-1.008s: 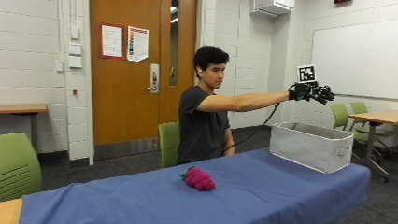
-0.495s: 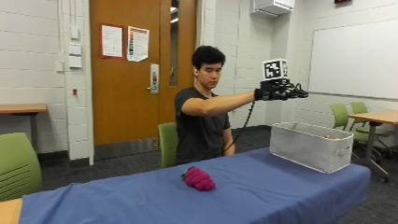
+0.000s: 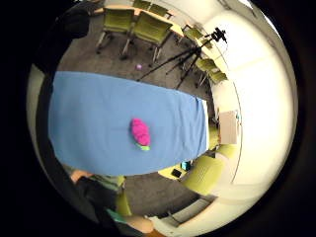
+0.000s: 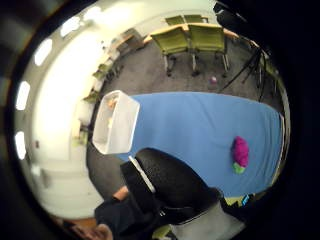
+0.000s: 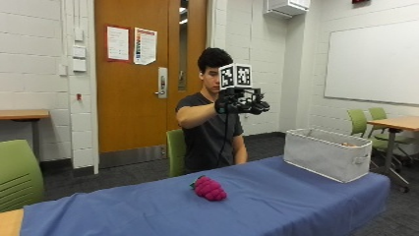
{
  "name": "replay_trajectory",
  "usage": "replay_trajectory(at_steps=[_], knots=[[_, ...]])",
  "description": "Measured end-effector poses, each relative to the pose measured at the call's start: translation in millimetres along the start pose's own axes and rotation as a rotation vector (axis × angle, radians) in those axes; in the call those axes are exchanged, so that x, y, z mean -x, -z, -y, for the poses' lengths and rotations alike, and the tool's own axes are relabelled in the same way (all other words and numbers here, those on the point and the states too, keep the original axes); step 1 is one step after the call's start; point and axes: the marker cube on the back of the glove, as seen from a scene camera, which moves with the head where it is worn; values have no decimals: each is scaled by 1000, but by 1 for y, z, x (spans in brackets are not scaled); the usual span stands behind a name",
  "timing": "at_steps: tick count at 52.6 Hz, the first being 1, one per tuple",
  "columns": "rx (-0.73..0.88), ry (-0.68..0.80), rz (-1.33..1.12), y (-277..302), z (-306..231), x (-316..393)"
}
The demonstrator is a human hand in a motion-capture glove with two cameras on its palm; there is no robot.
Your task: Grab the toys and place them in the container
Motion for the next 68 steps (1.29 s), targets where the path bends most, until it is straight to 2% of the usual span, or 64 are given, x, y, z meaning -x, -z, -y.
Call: replay_trajectory(at_steps=[8, 21, 32, 49, 58, 68], knots=[[55, -92, -21, -63, -19, -55], [198, -193, -15, -169, -44, -100], [282, -244, 5, -225, -61, -125], [357, -278, 102, -252, -80, -122], [352, -307, 143, -252, -80, -119], [278, -261, 84, -245, -77, -107]])
